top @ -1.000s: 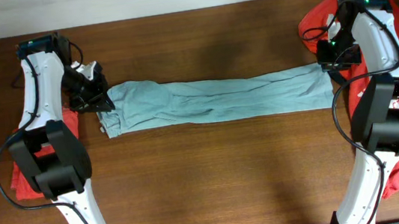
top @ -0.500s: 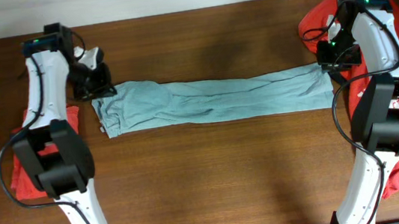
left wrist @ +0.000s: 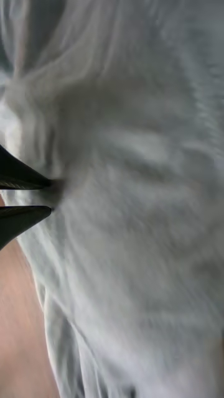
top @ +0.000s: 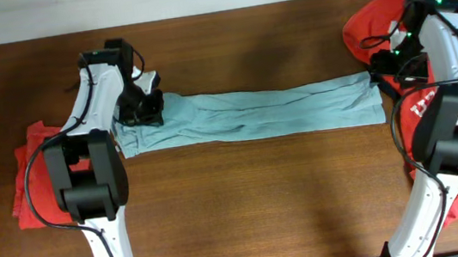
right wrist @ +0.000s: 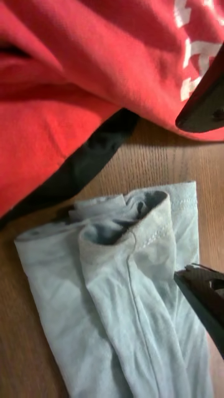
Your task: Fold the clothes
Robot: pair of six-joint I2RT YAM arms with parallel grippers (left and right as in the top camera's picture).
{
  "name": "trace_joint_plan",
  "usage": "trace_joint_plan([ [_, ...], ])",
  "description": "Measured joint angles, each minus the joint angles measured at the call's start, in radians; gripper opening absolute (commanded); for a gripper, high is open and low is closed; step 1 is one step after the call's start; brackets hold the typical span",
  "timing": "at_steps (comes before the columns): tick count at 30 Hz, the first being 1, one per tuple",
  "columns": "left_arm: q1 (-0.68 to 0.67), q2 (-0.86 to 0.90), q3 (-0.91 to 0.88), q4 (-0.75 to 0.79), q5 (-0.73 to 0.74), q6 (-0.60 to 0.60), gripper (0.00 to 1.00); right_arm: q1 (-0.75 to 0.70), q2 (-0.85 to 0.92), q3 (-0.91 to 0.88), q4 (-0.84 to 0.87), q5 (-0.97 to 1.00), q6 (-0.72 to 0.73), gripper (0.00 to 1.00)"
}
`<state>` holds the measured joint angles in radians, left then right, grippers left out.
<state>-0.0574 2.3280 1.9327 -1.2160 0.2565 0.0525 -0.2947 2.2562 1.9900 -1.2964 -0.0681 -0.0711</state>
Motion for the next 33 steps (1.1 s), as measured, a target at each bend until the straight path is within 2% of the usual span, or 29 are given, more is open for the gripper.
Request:
trace_joint_plan([
  [12, 0.002, 0.0, -0.031, 0.018, -0.042, 0.0, 0.11, -0.02, 0.08, 0.0, -0.005, -0.107, -0.066, 0.76],
  [15, 0.002, 0.0, -0.031, 0.018, -0.045, 0.0, 0.11, -0.02, 0.113, 0.0, 0.002, -0.116, -0.069, 0.7],
  [20, 0.002, 0.0, -0.031, 0.018, -0.048, 0.0, 0.11, -0.02, 0.15, 0.002, 0.003, -0.121, -0.068, 0.68],
  [22, 0.002, 0.0, -0.031, 0.018, -0.048, 0.0, 0.11, -0.021, 0.151, 0.002, 0.003, -0.122, -0.069, 0.49],
  [26, 0.002, 0.0, -0.031, 0.017, -0.048, 0.0, 0.11, -0.023, 0.158, 0.002, 0.002, -0.146, -0.067, 0.21],
  [28, 0.002, 0.0, -0.031, 0.016, -0.048, 0.0, 0.05, -0.024, 0.162, 0.002, 0.002, -0.164, -0.071, 0.04],
  [33, 0.003, 0.0, -0.024, -0.007, -0.051, -0.003, 0.02, -0.026, 0.167, 0.002, -0.005, -0.193, -0.071, 0.04],
])
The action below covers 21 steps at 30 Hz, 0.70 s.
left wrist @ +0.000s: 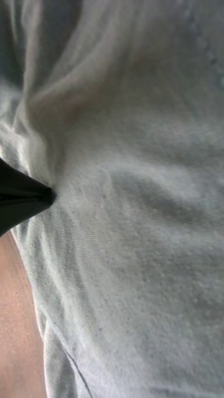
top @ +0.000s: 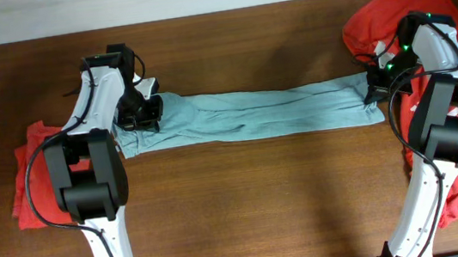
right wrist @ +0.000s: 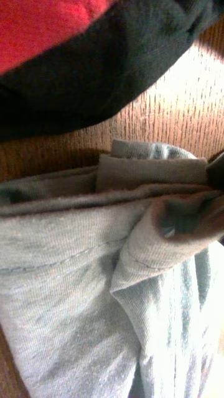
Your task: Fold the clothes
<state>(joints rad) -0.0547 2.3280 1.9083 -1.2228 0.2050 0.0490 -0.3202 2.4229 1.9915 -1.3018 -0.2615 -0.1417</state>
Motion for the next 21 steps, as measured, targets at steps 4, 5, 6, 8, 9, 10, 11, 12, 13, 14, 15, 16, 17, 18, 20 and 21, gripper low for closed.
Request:
trace_joint_plan([
  [4, 0.0, -0.014, 0.035, -0.032, -0.001, 0.0, 0.02, 0.0, 0.004, 0.019, -0.03, -0.003, 0.0, 0.04],
  [5, 0.0, -0.026, 0.043, -0.037, -0.001, 0.0, 0.02, 0.0, 0.005, 0.037, -0.052, -0.003, 0.0, 0.04],
  [6, 0.0, -0.035, 0.048, -0.043, -0.001, 0.0, 0.01, 0.0, 0.006, 0.058, -0.071, -0.003, 0.0, 0.04],
  [8, 0.0, -0.06, 0.056, -0.055, -0.003, 0.0, 0.01, 0.0, 0.006, 0.107, -0.104, -0.004, 0.0, 0.04],
  [9, 0.001, -0.074, 0.059, -0.068, -0.014, 0.0, 0.01, 0.001, 0.005, 0.151, -0.124, -0.004, 0.001, 0.04],
  [10, 0.003, -0.084, 0.06, -0.075, -0.022, 0.0, 0.01, 0.003, 0.005, 0.174, -0.138, -0.004, 0.002, 0.04],
  [11, 0.007, -0.094, 0.066, -0.087, -0.037, 0.0, 0.01, 0.01, 0.001, 0.233, -0.186, -0.005, 0.003, 0.04],
  [12, 0.013, -0.097, 0.067, -0.092, -0.044, 0.0, 0.0, 0.016, -0.002, 0.265, -0.214, -0.005, 0.003, 0.04],
  [13, 0.018, -0.097, 0.067, -0.095, -0.049, 0.0, 0.01, 0.03, -0.002, 0.305, -0.257, -0.005, 0.004, 0.04],
  [14, 0.024, -0.097, 0.067, -0.095, -0.053, 0.0, 0.01, 0.042, -0.002, 0.327, -0.277, -0.003, 0.004, 0.04],
  [15, 0.03, -0.097, 0.067, -0.095, -0.056, 0.0, 0.0, 0.058, -0.005, 0.348, -0.291, -0.002, 0.005, 0.04],
  [16, 0.037, -0.097, 0.067, -0.095, -0.058, 0.0, 0.01, 0.091, -0.009, 0.369, -0.301, -0.002, 0.004, 0.04],
  [17, 0.046, -0.097, 0.067, -0.095, -0.061, 0.0, 0.01, 0.129, -0.014, 0.38, -0.307, 0.0, 0.005, 0.04],
  [18, 0.051, -0.097, 0.067, -0.096, -0.061, 0.0, 0.0, 0.164, -0.018, 0.382, -0.311, 0.005, 0.009, 0.04],
  [20, 0.066, -0.097, 0.067, -0.097, -0.064, 0.0, 0.0, 0.26, -0.019, 0.382, -0.317, 0.009, 0.015, 0.04],
  [21, 0.072, -0.097, 0.067, -0.097, -0.064, 0.0, 0.01, 0.311, -0.019, 0.382, -0.315, 0.01, 0.025, 0.04],
])
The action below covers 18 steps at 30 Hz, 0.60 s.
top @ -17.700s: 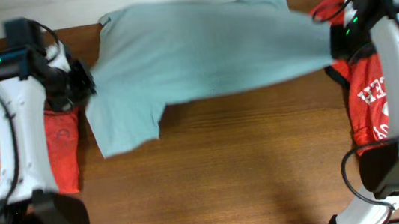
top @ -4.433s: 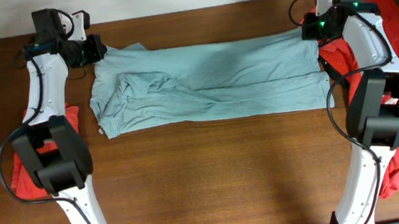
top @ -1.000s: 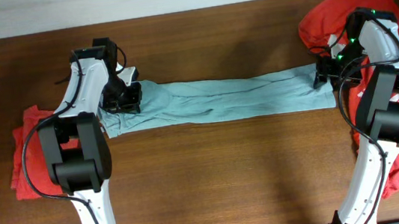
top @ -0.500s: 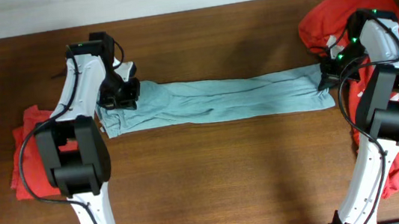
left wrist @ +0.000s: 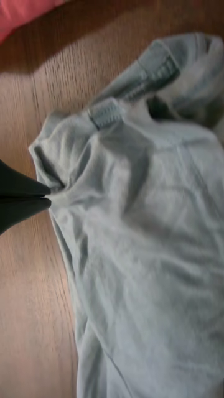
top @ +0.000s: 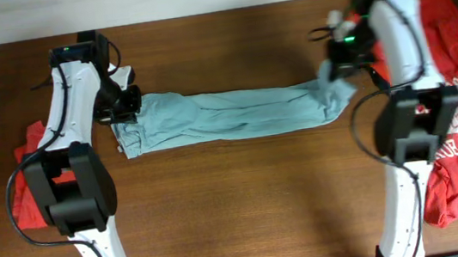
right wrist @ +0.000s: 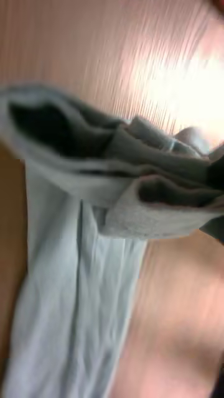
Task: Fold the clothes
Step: 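Fold the strip's right end leftward with the right gripper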
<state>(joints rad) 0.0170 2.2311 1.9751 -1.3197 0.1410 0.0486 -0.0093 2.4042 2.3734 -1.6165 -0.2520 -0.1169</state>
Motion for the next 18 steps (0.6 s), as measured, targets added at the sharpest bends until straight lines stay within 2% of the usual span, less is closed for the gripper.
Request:
trace_joint_plan([
  [8, 0.015, 0.0, 0.0, 0.0, 0.0, 0.0, 0.01, 0.299, 0.0, 0.0, 0.09, 0.01, 0.075, 0.04],
  [13, 0.014, 0.0, 0.0, 0.0, 0.0, 0.0, 0.0, 0.419, 0.0, 0.0, 0.177, 0.032, 0.114, 0.04],
  [18, 0.014, 0.0, 0.0, 0.0, 0.0, 0.0, 0.01, 0.479, 0.0, 0.0, 0.233, 0.042, 0.132, 0.04],
])
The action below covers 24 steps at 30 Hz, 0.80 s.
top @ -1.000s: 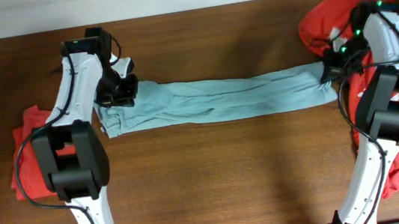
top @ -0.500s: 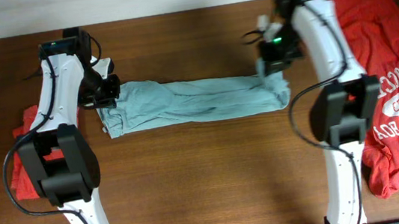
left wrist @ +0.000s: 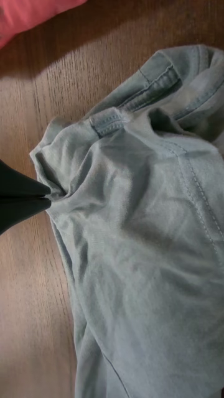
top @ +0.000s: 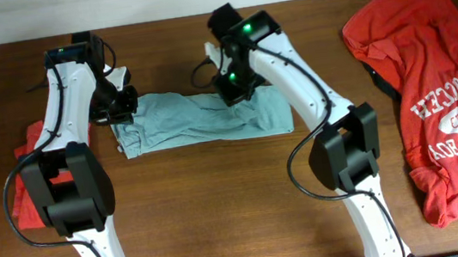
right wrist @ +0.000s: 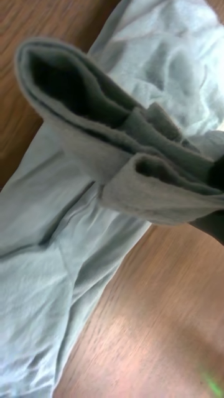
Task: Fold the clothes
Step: 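Fold the strip's right end leftward with the right gripper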
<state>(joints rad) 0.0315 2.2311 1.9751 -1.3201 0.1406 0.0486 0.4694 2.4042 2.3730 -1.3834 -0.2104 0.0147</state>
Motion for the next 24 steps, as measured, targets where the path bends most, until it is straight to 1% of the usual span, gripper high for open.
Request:
trace_joint_plan([
  [1, 0.0, 0.0, 0.0, 0.0, 0.0, 0.0, 0.0, 0.003, 0.0, 0.0, 0.006, 0.003, 0.004, 0.04],
  [2, 0.0, 0.0, 0.0, 0.0, 0.0, 0.0, 0.01, 0.006, 0.0, 0.0, 0.01, 0.006, 0.009, 0.07],
  [6, 0.0, 0.0, 0.0, 0.0, 0.0, 0.0, 0.01, 0.006, 0.003, 0.0, 0.018, 0.014, 0.019, 0.22],
  [7, 0.0, 0.0, 0.0, 0.0, 0.0, 0.0, 0.0, 0.006, 0.003, 0.0, 0.019, 0.014, 0.019, 0.24],
  [8, 0.0, 0.0, 0.0, 0.0, 0.0, 0.0, 0.0, 0.006, 0.004, 0.0, 0.019, 0.01, 0.017, 0.28],
  [11, 0.0, 0.0, 0.0, 0.0, 0.0, 0.0, 0.0, 0.006, 0.004, 0.0, 0.018, -0.055, -0.026, 0.49],
  [13, 0.0, 0.0, 0.0, 0.0, 0.0, 0.0, 0.0, 0.005, 0.004, 0.0, 0.001, -0.14, -0.1, 0.5],
  [15, 0.0, 0.0, 0.0, 0.0, 0.0, 0.0, 0.01, 0.005, 0.004, 0.0, -0.003, -0.176, -0.137, 0.51],
  [19, 0.0, 0.0, 0.0, 0.0, 0.0, 0.0, 0.01, 0.005, 0.004, 0.0, -0.003, -0.195, -0.172, 0.49],
  [20, 0.0, 0.0, 0.0, 0.0, 0.0, 0.0, 0.12, 0.002, 0.004, 0.0, -0.006, -0.178, -0.175, 0.49],
  [22, 0.0, 0.0, 0.0, 0.0, 0.0, -0.001, 0.23, -0.001, 0.004, 0.0, -0.024, -0.124, -0.17, 0.49],
  [23, 0.0, 0.0, 0.0, 0.0, 0.0, -0.006, 0.33, -0.006, 0.004, 0.0, -0.041, -0.081, -0.157, 0.5],
  [24, 0.0, 0.0, 0.0, 0.0, -0.003, -0.006, 0.45, -0.018, 0.004, 0.0, -0.068, 0.01, -0.117, 0.5],
])
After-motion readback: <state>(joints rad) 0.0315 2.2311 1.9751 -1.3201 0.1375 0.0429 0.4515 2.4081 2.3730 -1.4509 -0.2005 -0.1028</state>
